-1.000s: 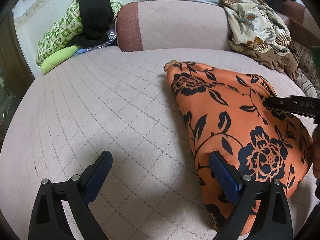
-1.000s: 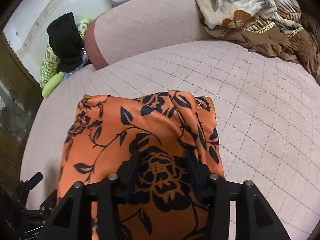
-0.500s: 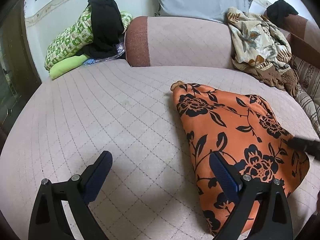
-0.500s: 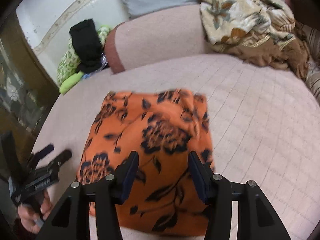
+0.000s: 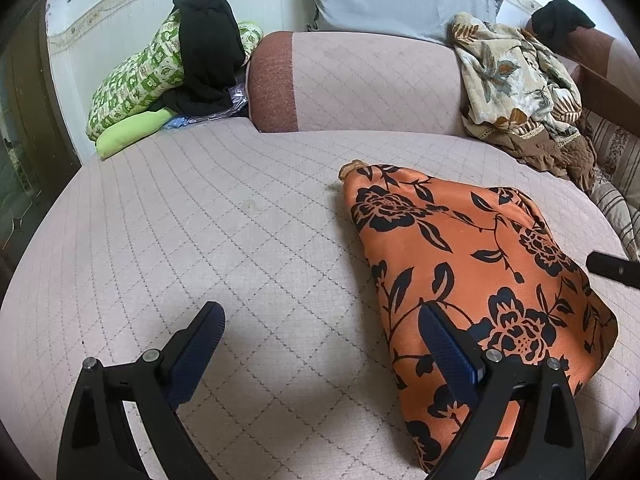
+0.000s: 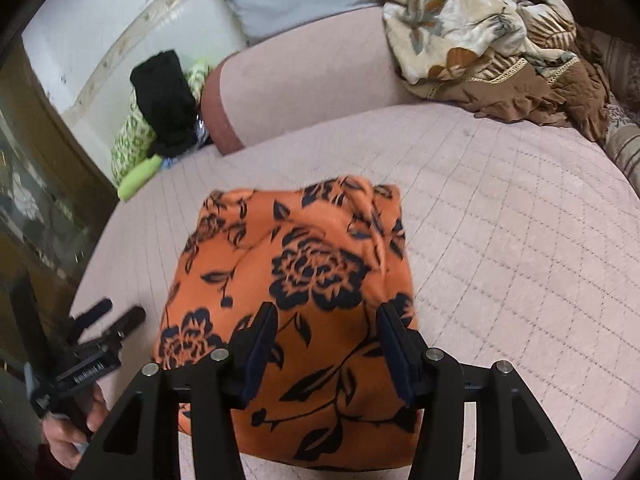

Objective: Fold small clothes

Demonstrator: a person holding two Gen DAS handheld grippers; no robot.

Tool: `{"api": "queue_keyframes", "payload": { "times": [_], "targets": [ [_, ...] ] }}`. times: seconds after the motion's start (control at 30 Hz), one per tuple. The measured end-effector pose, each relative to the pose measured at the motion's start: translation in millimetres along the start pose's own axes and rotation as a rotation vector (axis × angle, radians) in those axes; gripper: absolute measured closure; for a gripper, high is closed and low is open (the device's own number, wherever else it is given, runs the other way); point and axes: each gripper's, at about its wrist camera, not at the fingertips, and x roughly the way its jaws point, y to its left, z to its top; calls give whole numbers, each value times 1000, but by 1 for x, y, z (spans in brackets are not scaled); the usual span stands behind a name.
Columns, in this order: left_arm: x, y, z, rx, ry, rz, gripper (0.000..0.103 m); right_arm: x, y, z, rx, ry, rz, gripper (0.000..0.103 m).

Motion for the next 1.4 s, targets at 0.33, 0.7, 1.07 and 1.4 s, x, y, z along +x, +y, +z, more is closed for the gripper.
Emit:
{"api": "queue_keyframes", "payload": {
  "times": [0.33, 0.7, 1.07, 1.4],
  "targets": [
    [2, -12, 1, 24, 4, -13, 5, -5, -6, 6, 14, -20, 20, 48],
    [10, -14, -3, 37, 41, 4, 5, 27, -1, -19, 9, 95, 31, 48],
    [12, -16, -3, 39, 45, 8, 5, 27, 10, 22, 37, 39, 90, 48],
    [19, -12, -2, 20, 67, -9, 5, 72, 3, 30, 109, 118, 63, 44]
  ]
}}
